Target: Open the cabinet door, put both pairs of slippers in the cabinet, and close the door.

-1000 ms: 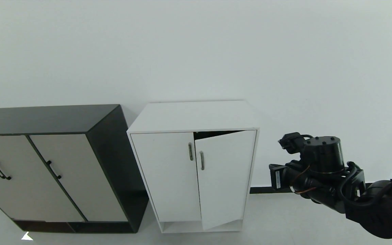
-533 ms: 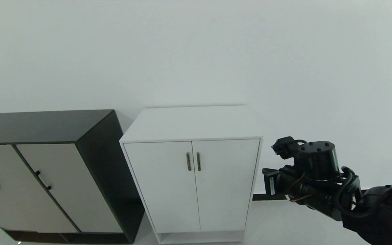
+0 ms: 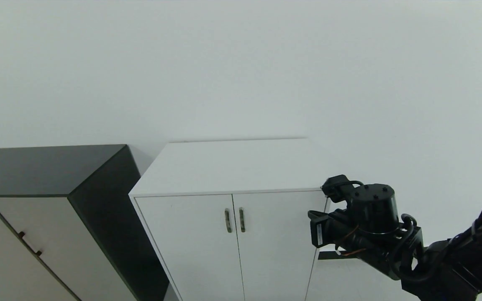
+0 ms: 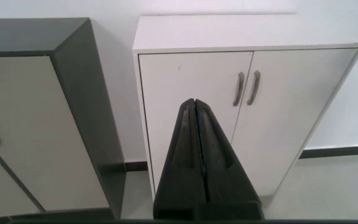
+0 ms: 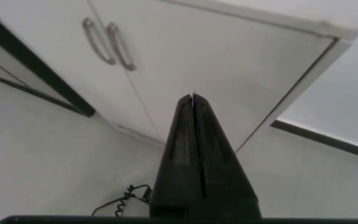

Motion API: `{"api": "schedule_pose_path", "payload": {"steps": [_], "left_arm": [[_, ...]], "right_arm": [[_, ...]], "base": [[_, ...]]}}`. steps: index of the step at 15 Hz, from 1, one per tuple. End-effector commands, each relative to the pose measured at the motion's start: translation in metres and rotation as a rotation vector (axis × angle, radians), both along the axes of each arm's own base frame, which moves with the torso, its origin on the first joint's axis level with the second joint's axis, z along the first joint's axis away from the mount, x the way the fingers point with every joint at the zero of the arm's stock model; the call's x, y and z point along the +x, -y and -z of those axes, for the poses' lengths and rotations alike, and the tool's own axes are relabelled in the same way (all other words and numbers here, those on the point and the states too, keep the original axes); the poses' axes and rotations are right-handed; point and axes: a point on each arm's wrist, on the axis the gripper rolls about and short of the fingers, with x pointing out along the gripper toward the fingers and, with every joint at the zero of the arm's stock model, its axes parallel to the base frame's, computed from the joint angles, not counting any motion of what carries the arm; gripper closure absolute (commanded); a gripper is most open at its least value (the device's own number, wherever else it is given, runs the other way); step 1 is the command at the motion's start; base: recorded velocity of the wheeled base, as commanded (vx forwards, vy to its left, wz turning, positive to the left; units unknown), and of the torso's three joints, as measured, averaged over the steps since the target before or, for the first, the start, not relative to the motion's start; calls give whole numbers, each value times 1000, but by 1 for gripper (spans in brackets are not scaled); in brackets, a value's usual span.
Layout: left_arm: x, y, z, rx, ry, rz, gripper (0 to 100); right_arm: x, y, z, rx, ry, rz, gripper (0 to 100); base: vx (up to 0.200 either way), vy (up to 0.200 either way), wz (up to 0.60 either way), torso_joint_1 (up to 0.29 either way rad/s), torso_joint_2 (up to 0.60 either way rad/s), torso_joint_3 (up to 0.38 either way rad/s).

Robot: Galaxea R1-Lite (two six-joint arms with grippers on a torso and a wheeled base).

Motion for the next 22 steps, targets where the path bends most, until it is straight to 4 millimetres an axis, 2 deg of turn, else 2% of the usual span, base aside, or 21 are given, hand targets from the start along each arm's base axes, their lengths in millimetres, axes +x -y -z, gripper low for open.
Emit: {"api": "schedule_pose_path", "payload": {"steps": [1,4,6,8,9,11,12,14,17,22], "left_arm": [[0,0,0,-1,-1,0,100],[0,0,0,1,-1,0,100],[0,0,0,1,-1,0,100],[0,0,0,1,-1,0,100],[0,0,0,1,-1,0,100],[0,0,0,-1,-1,-2,100],[0,0,0,-1,-1,-2,100],[0,0,0,-2,-1,-2,100],[0,0,0,-2,-1,-2,100],[0,0,0,-2,-1,-2,100]], "right_arm": [[-6,9,-8,3,15,17,100],[-21,48,-29,-36,82,123,100],[-41,89,-43,-39,117,242,100],[-68,123,-45,-90,130,359,100],[-75,130,-44,-94,132,380,100],[-105,155,-44,-94,158,450,100],[-132,176,-42,-97,173,505,100],[-167,190,-32,-54,175,456,100],[-207,199,-20,-17,166,418,100],[-248,204,7,-23,139,411,100]], "base": [[0,0,0,0,0,0],[0,0,0,0,0,0],[0,0,0,0,0,0],[0,0,0,0,0,0],[0,0,0,0,0,0],[0,0,0,0,0,0],[0,0,0,0,0,0],[0,0,0,0,0,0],[0,0,0,0,0,0],[0,0,0,0,0,0]]}}
